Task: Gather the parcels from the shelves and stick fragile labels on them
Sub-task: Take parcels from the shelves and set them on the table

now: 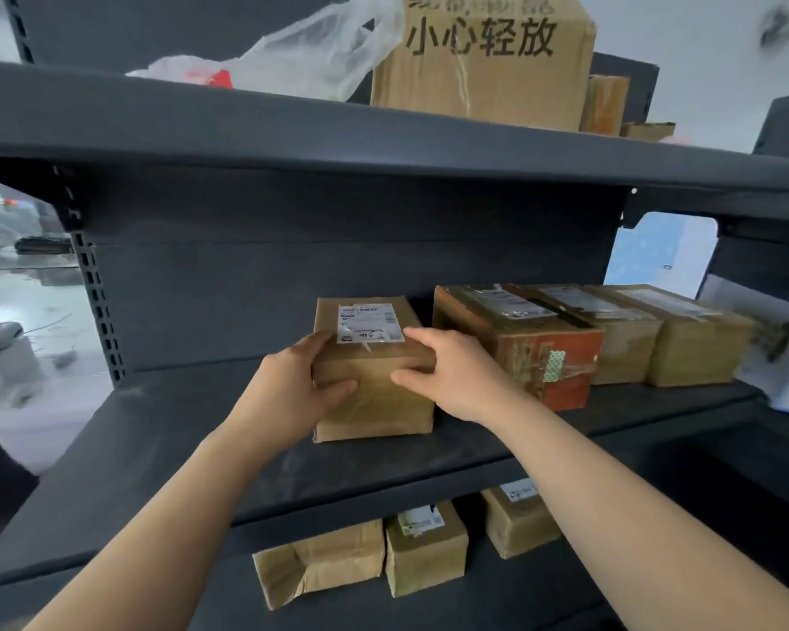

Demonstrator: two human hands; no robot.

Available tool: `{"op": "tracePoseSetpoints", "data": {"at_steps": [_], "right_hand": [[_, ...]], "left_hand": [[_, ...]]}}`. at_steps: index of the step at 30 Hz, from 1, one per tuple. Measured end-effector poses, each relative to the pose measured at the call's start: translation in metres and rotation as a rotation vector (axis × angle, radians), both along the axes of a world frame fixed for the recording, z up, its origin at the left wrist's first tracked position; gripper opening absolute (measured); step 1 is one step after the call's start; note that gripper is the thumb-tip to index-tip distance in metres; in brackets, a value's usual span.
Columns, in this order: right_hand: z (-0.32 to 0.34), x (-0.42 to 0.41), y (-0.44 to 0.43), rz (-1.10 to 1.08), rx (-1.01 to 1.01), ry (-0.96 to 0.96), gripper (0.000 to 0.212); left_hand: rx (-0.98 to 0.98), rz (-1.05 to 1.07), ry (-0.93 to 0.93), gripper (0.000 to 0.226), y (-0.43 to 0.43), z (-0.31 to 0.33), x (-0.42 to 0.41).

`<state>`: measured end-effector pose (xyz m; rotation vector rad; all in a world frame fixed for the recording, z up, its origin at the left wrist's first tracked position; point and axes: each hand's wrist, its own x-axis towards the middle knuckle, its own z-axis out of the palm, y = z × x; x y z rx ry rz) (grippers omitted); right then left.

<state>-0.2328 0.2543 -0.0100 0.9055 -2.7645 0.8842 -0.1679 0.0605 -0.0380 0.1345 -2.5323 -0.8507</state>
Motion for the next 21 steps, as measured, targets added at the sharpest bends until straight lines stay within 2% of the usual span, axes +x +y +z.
{"op": "tracePoseSetpoints", "data": {"at_steps": [5,9,15,21], "right_hand": [[-0.008,0.043,0.010,-0.096,-0.050,0.131,0.067],[-0.006,0.090,0.029,-0.143,-0.188,0.205,0.065],[-0.004,0.166,0.069,-0.246,-0.338,0.247,0.065],[-0.002,0.237,0.128,-0.400,-0.436,0.281,0.062]], "left_hand": [[0.009,-0.064,0.106,0.072,0.007,0.000,0.028],[-0.014,-0.115,0.207,0.073,0.023,0.004,0.062],[0.062,-0.248,0.337,0.072,0.062,0.009,0.118],[0.113,-0.425,0.375,0.070,0.118,0.014,0.160]]}}
